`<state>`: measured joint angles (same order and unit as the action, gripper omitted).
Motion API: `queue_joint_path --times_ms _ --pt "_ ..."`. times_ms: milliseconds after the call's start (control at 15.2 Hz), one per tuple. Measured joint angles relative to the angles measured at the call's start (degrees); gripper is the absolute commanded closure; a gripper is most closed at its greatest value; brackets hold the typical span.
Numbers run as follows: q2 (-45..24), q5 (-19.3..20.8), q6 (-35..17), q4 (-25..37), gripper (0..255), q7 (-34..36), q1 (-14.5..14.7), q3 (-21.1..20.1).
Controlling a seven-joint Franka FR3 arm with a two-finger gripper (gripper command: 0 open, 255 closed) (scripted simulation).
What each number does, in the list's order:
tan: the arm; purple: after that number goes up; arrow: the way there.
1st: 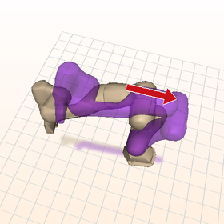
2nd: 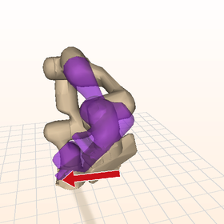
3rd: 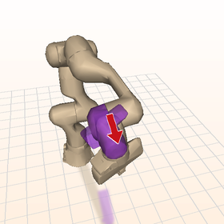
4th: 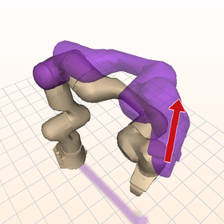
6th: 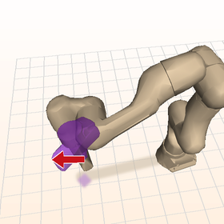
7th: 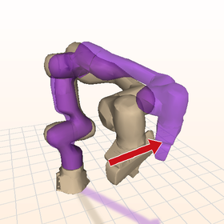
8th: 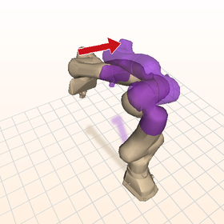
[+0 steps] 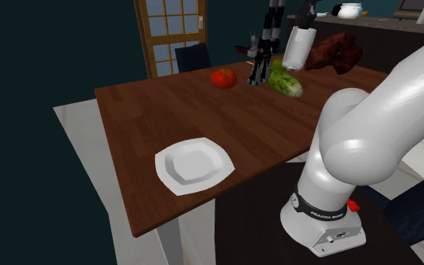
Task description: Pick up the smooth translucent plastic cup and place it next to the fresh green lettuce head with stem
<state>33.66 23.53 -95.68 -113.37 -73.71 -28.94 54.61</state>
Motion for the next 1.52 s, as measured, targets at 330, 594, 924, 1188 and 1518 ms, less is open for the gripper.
queue_joint_path --times_ms 330,594,924,1188,1518 --pt "-0.7 1.2 1.3 4.8 255 -6.9 0.8 6.7" --pt "-0.5 2.1 -0.7 3.4 255 -8.3 0.9 9.0" --pt "0.1 3.1 -4.4 -0.4 255 -8.0 0.6 10.4" --pt "0.4 3.9 -7.2 -3.1 255 -7.8 0.6 11.8" --pt "0.4 4.9 -10.7 -6.2 255 -7.6 0.9 13.7"
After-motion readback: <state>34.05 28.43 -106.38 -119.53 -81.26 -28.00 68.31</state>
